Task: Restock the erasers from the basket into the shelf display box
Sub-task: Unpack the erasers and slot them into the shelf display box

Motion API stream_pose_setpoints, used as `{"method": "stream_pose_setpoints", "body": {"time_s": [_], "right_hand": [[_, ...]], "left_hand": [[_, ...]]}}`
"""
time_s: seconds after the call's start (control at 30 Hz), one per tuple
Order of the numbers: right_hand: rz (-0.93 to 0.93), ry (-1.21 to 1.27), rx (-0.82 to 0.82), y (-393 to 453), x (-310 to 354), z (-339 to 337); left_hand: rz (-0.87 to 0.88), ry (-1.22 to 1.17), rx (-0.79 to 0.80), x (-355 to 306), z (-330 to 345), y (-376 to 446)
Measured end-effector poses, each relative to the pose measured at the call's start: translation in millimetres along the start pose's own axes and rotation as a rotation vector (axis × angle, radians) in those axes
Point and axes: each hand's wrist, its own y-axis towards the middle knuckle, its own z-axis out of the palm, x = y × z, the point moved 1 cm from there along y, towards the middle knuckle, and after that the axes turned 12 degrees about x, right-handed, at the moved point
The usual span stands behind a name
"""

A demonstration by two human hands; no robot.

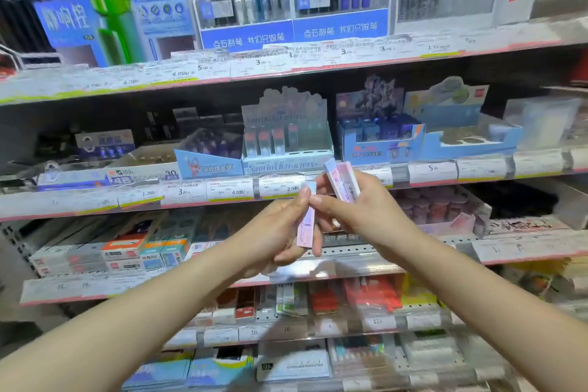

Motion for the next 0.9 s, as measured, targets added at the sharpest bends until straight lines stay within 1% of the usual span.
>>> {"method": "stream_pose_setpoints", "body": {"time_s": [0.07,0.13,0.2,0.27,0.3,0.47,0.53,0.6,0.67,0.73,0.8,0.9], "right_hand": [[-0.012,-0.070,-0.024,12,-3,-15],[-0.031,-0.151,-0.047,25,-5,-31],[-0.078,-0.296,-0.049,39,-5,-49],[-0.131,-0.426,-0.042,53,-5,-67],[-0.152,-0.458,-0.046,62,-6,-74],[-0.275,-0.566,-0.095,101,-12,-90],[-0.316,-0.609,-0.122,114,-15,-89],[-0.330,-0.658,-0.140,126,-20,-86],[-0.321,-0.708,-0.145,136,-24,-82],[-0.301,-0.759,-0.152,144,-27,-79],[-0.264,-0.821,-0.166,152,-28,-77],[-0.193,-0.882,-0.179,161,-31,-73]], "left_hand": [[-0.013,0.066,-0.015,-6,-6,13],[-0.048,0.189,-0.100,-13,-14,25],[-0.074,0.417,-0.249,-19,-28,34],[-0.107,0.730,-0.380,-23,-47,43],[-0.129,0.844,-0.405,-23,-55,46],[-0.139,1.206,-0.471,-30,-76,51],[-0.151,1.427,-0.517,-32,-84,49],[-0.237,1.644,-0.528,-32,-96,48],[-0.335,1.734,-0.510,-35,-107,47],[-0.376,1.749,-0.484,-37,-114,46],[-0.349,1.707,-0.477,-36,-120,44],[-0.318,1.575,-0.415,-30,-128,41]]}}
